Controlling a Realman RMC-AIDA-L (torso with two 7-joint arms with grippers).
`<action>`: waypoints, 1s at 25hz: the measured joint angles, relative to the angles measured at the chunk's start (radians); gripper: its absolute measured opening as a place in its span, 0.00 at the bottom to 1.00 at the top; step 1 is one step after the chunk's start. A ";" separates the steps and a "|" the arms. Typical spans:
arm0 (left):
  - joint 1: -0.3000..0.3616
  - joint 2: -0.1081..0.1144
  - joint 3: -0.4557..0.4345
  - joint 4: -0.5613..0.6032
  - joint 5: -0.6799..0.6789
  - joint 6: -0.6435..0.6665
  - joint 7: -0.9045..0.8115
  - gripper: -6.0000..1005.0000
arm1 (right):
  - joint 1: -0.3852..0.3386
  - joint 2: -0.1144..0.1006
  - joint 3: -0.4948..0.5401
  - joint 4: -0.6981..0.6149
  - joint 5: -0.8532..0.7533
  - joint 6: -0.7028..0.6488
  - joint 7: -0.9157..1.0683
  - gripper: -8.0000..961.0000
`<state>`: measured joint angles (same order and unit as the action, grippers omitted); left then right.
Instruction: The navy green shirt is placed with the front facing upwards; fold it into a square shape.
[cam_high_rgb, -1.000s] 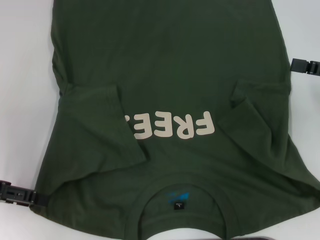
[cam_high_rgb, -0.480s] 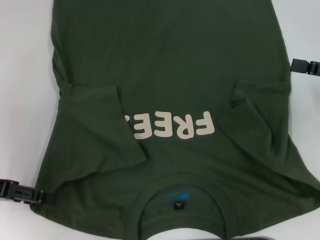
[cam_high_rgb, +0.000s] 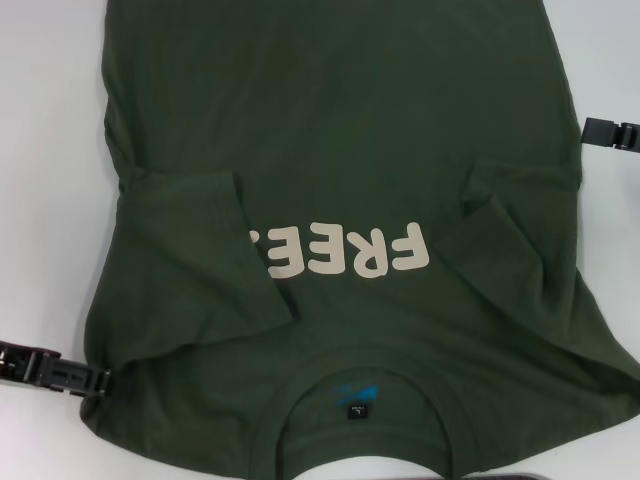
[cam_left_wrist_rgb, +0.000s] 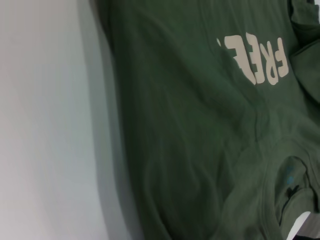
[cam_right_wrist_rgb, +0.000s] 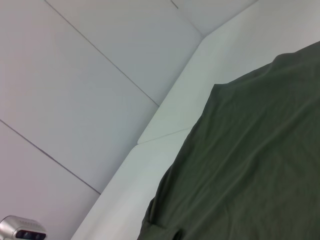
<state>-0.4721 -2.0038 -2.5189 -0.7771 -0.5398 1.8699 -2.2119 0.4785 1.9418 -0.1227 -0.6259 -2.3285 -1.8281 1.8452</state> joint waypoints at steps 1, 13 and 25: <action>0.000 0.000 0.000 0.000 0.000 0.000 0.000 0.88 | 0.000 0.000 0.000 0.000 0.000 0.000 0.000 0.73; 0.007 0.025 -0.009 -0.002 0.032 -0.003 -0.010 0.87 | -0.001 -0.002 0.000 -0.001 0.000 0.001 0.000 0.73; 0.009 0.023 -0.004 -0.004 0.055 0.004 -0.024 0.85 | 0.000 -0.002 0.000 0.002 0.002 0.001 -0.002 0.73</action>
<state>-0.4635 -1.9812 -2.5230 -0.7812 -0.4847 1.8736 -2.2361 0.4787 1.9403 -0.1227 -0.6236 -2.3261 -1.8269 1.8429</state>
